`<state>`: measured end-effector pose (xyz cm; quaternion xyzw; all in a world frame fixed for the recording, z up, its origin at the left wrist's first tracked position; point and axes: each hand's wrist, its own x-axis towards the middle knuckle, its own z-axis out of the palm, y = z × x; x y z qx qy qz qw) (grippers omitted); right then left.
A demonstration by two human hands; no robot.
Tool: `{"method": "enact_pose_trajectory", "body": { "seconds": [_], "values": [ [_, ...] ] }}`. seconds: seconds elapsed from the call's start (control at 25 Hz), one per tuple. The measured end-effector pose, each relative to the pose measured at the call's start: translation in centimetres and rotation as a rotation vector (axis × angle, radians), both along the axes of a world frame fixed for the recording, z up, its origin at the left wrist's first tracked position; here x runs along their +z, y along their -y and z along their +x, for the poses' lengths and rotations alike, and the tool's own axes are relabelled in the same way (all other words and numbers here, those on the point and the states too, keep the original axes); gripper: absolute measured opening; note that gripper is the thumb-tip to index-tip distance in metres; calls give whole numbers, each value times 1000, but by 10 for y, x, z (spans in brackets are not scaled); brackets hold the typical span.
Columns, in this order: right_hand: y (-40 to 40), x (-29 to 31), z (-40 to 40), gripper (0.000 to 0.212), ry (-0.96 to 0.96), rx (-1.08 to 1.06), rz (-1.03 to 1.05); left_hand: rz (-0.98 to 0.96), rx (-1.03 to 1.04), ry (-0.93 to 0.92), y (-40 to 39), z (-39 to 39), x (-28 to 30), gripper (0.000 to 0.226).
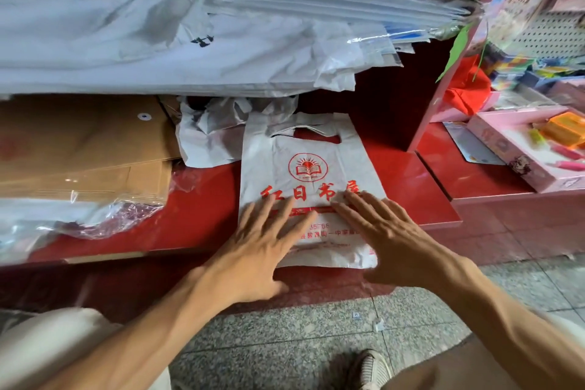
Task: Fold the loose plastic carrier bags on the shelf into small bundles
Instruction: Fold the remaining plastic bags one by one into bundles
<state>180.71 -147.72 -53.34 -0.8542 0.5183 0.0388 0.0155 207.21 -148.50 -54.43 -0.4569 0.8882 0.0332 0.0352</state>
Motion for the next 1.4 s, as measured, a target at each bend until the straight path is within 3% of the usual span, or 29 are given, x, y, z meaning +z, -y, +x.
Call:
{"method": "enact_pose_trajectory", "body": {
  "seconds": [0.12, 0.2, 0.32, 0.4, 0.44, 0.52, 0.6, 0.68, 0.8, 1.04, 1.16, 1.24, 1.28, 1.32, 1.4],
  "values": [
    [-7, -15, 9, 129, -41, 39, -87, -4, 125, 59, 12, 13, -2, 124],
    [-5, -15, 16, 117, 6, 44, -160, -96, 90, 13, 14, 19, -2, 118],
    [5, 0, 8, 72, 320, -9, -136, -208, -54, -254, 0, 15, -1, 75],
    [8, 23, 0, 23, 564, -116, 3, -144, 108, -513, -5, 19, 13, 51],
    [10, 31, -4, 10, 660, -212, 81, -70, 240, -591, -1, 25, 18, 40],
    [15, 31, -10, 43, 787, -418, 118, 136, 487, -801, 14, 41, 19, 21],
    [19, 27, -10, 44, 844, -517, 84, 238, 668, -990, 28, 50, 15, 20],
    [28, 18, -7, 42, 747, -577, -8, 179, 725, -946, 31, 46, 10, 30],
    [35, 8, -2, 42, 556, -664, -102, -99, 690, -680, 28, 37, 6, 46],
    [36, 3, 11, 30, 433, -720, -263, -179, 723, -504, 27, 29, 10, 38],
    [33, 5, 11, 26, 373, -727, -303, -289, 674, -453, 27, 29, 17, 20],
    [30, 7, 17, 24, 313, -606, -472, -419, 426, -425, 30, 24, 10, 20],
    [29, 5, 23, 25, 315, -447, -520, -418, 257, -418, 31, 18, 5, 24],
    [28, 1, 31, 32, 313, -262, -499, -343, 122, -417, 31, 10, 1, 36],
    [26, -11, 43, 54, 300, -40, -244, -101, 48, -367, 28, -2, -3, 71]
  ]
}}
